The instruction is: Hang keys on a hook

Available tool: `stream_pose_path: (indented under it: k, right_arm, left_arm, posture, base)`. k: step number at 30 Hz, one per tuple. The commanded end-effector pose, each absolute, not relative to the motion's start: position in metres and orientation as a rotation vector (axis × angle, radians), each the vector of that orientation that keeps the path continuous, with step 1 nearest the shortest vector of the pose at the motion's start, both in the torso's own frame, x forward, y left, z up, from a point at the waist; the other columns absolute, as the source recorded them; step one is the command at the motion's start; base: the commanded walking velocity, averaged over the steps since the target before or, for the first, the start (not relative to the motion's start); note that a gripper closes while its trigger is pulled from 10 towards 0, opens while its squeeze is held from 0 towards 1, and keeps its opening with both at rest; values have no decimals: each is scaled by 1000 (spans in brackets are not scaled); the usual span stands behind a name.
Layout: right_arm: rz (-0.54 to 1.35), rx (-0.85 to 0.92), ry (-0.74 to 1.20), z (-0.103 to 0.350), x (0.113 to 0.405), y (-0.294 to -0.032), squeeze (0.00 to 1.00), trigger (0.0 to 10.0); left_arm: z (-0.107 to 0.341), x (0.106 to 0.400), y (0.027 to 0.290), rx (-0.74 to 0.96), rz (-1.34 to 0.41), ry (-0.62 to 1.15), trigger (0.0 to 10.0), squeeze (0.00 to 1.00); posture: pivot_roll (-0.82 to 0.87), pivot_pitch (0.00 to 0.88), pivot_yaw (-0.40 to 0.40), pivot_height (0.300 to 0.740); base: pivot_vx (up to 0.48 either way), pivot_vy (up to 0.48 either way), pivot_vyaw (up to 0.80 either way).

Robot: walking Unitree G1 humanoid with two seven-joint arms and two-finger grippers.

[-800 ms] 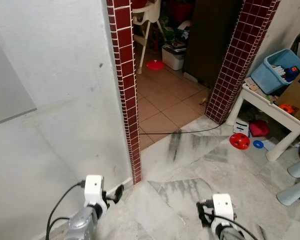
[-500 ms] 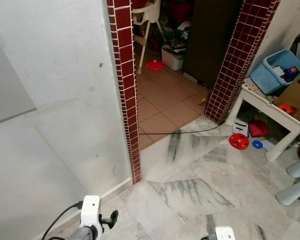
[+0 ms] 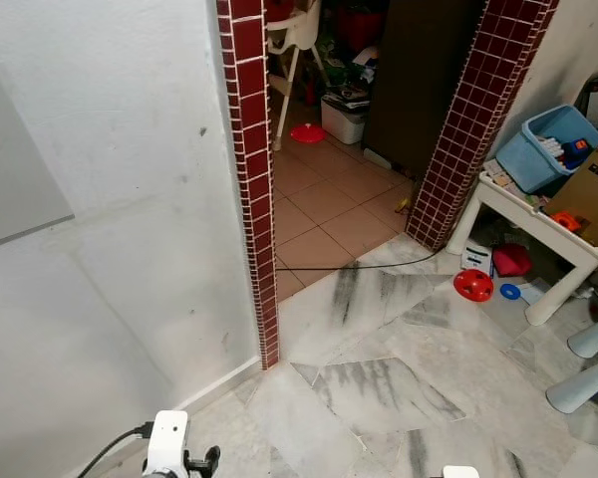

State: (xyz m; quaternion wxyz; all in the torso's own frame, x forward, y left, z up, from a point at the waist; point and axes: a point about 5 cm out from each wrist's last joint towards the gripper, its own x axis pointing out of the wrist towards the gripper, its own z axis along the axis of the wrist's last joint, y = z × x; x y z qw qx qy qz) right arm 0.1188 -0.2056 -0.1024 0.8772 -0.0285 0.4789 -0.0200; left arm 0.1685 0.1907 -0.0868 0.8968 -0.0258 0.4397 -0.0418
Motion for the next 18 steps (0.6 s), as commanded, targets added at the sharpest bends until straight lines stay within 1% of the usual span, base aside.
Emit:
stream_pose_path:
  k: [1, 7, 11, 18]
  right_arm:
    - [-29, -54, 1008, -103, 121, -202, 0, 10000]
    - [-16, -79, 1009, -103, 122, -201, 0, 10000]
    - [-21, -66, 1005, -102, 122, -201, 0, 10000]
    - [-3, -73, 1007, -103, 120, -198, 0, 10000]
  left_arm:
    - [-89, 164, 192, -37, -81, 938, 10000, 0]
    - [-90, 164, 190, -35, -78, 947, 10000, 0]
    - [-90, 165, 186, -42, -82, 950, 10000, 0]
    - [-91, 164, 186, -33, -93, 960, 10000, 0]
  posture:
    - [-44, 0, -8, 740]
    - [-43, 0, -7, 740]
    - [-42, 0, -6, 740]
    - [-44, 0, -6, 740]
  base:
    - [0, 0, 800]
    - [0, 0, 800]
    - [0, 0, 800]
    - [0, 0, 800]
